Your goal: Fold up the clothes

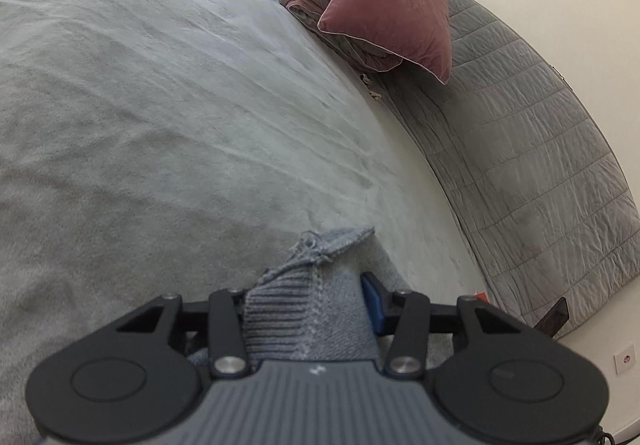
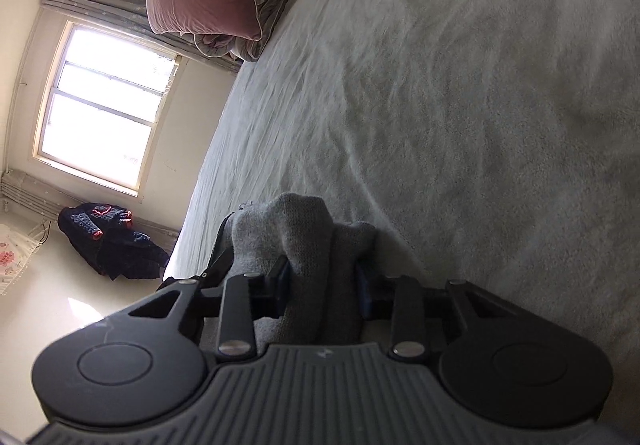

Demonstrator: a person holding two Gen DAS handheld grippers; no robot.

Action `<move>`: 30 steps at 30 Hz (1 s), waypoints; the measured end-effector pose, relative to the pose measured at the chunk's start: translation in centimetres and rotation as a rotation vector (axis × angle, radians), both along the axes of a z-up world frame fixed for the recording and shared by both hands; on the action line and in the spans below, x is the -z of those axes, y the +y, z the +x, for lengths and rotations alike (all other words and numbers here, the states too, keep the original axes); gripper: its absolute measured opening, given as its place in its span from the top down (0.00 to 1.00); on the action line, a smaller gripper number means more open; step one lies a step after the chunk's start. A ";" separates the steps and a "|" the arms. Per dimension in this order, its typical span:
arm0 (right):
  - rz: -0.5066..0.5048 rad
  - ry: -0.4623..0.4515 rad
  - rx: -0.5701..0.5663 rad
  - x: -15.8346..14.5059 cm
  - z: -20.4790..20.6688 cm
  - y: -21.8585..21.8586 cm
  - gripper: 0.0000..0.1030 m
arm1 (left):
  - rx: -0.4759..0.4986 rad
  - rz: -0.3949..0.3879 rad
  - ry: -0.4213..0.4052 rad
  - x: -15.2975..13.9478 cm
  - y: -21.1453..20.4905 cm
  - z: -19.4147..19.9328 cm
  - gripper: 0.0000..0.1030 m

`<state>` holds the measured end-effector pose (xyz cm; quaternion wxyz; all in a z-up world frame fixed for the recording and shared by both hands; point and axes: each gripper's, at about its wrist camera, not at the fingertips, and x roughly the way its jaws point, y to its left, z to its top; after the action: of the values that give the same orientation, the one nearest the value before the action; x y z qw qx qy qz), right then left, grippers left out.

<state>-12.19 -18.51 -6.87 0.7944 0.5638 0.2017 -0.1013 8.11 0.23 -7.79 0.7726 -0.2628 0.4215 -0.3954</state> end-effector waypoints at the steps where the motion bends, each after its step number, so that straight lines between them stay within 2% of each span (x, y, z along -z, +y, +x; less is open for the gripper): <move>1: 0.005 -0.008 0.000 0.0 -0.1 0.0 0.58 | -0.005 -0.001 -0.002 0.0 0.0 -0.1 0.51; 4: -0.004 -0.019 -0.004 -0.1 0.0 0.0 0.50 | -0.026 -0.001 0.002 0.0 0.1 -0.2 0.50; 7: -0.069 -0.004 -0.021 -0.6 0.7 0.6 0.48 | -0.048 -0.002 0.006 0.0 0.1 -0.4 0.56; 9: -0.090 -0.002 -0.025 -0.6 0.9 0.7 0.53 | -0.070 -0.005 0.016 -0.2 0.1 -0.5 0.66; 10: -0.079 -0.004 -0.025 -0.6 0.9 0.5 0.61 | -0.080 -0.013 0.020 -0.5 0.2 -0.6 0.69; 11: -0.053 -0.008 -0.021 -0.5 0.8 0.2 0.63 | -0.088 -0.019 0.020 -0.8 0.2 -0.7 0.73; 13: -0.007 -0.012 -0.013 -0.7 0.7 -0.4 0.66 | -0.102 -0.023 0.018 -1.5 0.1 -0.9 0.75; 17: 0.001 -0.034 -0.013 -2.0 0.9 -1.6 0.67 | -0.142 -0.008 0.035 -2.4 -1.0 -0.8 0.77; 23: 0.015 -0.067 0.002 -4.0 2.1 -5.4 0.69 | -0.172 -0.022 0.036 -4.4 -4.7 0.3 0.80; 30: 0.046 -0.082 0.036 -4.9 4.4 -12.3 0.69 | -0.189 -0.046 0.033 -5.8 -12.2 3.2 0.81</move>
<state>-7.76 -30.79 -1.92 0.7870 0.5890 0.1611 -0.0881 11.32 -11.94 -2.02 0.7932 -0.3256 0.3983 -0.3258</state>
